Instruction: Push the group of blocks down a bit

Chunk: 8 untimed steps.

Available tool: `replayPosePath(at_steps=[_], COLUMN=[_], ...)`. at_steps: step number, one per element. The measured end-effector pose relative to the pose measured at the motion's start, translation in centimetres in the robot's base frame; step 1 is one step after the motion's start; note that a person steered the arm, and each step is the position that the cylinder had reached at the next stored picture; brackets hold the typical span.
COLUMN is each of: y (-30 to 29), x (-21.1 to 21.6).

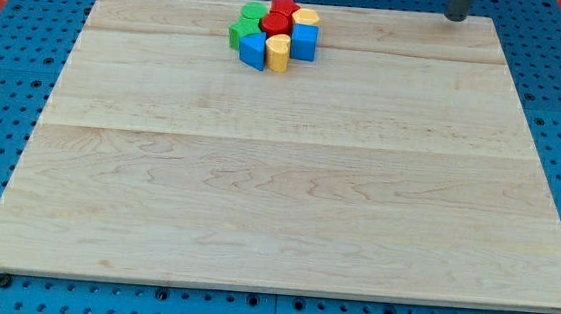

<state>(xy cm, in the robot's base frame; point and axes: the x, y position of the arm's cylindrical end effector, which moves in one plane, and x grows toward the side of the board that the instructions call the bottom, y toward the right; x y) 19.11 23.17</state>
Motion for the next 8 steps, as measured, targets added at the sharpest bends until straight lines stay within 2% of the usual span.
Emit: replayPosePath(at_steps=[2,4,5,6,8], y=[-0.8,-14.0,-13.0,-15.2,-25.2], x=[0.0,1.5,1.0,0.1,0.4])
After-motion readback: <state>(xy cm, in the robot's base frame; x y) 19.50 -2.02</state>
